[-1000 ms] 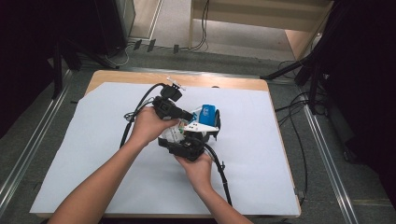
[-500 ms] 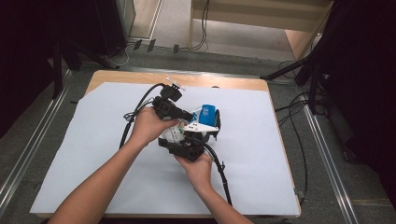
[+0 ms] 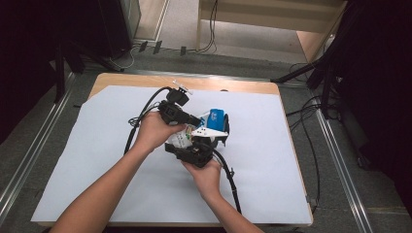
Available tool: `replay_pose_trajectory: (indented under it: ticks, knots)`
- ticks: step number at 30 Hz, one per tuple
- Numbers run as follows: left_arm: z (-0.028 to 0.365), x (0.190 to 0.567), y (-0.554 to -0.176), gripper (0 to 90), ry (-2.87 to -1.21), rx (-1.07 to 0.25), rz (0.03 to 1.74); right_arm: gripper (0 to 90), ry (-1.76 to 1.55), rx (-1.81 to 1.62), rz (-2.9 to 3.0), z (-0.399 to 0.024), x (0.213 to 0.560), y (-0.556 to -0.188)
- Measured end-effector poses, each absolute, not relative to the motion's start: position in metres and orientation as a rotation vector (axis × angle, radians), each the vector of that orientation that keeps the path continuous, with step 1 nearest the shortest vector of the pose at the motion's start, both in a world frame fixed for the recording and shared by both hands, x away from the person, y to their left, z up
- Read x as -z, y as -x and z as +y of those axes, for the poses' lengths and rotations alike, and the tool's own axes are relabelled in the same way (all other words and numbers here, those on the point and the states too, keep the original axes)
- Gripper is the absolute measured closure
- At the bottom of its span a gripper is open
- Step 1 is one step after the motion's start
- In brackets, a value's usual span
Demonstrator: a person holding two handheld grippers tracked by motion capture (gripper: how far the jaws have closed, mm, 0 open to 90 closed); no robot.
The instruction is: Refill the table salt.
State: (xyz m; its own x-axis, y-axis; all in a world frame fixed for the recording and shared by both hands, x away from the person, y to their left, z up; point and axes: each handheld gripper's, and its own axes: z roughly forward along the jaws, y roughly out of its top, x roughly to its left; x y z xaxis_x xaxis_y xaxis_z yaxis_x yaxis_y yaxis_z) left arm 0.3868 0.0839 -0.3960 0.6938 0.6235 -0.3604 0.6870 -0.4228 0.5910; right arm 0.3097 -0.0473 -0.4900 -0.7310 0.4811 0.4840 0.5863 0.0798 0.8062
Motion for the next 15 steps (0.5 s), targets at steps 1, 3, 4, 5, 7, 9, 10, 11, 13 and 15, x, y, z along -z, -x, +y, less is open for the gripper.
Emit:
replay_pose_trajectory:
  ticks: [1, 3, 4, 5, 7, 9, 10, 11, 13, 15]
  knots:
    - [0.0840, 0.3959, -0.3868, 88.0, -2.161, 0.110, 0.997, 69.1, 1.109, 1.747, -2.238, -0.0474, 0.4899, -0.3097]
    - [0.0842, 0.3957, -0.3867, 88.0, -2.162, 0.110, 0.997, 69.4, 1.108, 1.747, -2.227, -0.0475, 0.4901, -0.3099]
    - [0.0843, 0.3956, -0.3867, 88.0, -2.161, 0.111, 0.996, 69.5, 1.108, 1.746, -2.223, -0.0475, 0.4901, -0.3100]
    - [0.0844, 0.3955, -0.3866, 88.0, -2.160, 0.110, 0.996, 69.6, 1.107, 1.747, -2.220, -0.0476, 0.4901, -0.3101]
    - [0.0848, 0.3953, -0.3866, 88.0, -2.162, 0.110, 0.992, 69.6, 1.105, 1.749, -2.219, -0.0476, 0.4900, -0.3101]
    - [0.0849, 0.3952, -0.3862, 87.8, -2.157, 0.108, 0.995, 69.7, 1.104, 1.752, -2.218, -0.0474, 0.4898, -0.3099]
    - [0.0853, 0.3949, -0.3857, 87.7, -2.154, 0.110, 0.996, 69.8, 1.102, 1.751, -2.219, -0.0475, 0.4897, -0.3099]
    - [0.0858, 0.3948, -0.3856, 87.5, -2.155, 0.109, 0.993, 69.9, 1.101, 1.752, -2.217, -0.0474, 0.4894, -0.3097]
    - [0.0875, 0.3943, -0.3849, 87.1, -2.146, 0.115, 0.995, 70.0, 1.091, 1.754, -2.220, -0.0475, 0.4889, -0.3096]
    - [0.0894, 0.3935, -0.3850, 86.3, -2.150, 0.119, 0.989, 70.0, 1.086, 1.756, -2.220, -0.0475, 0.4884, -0.3093]
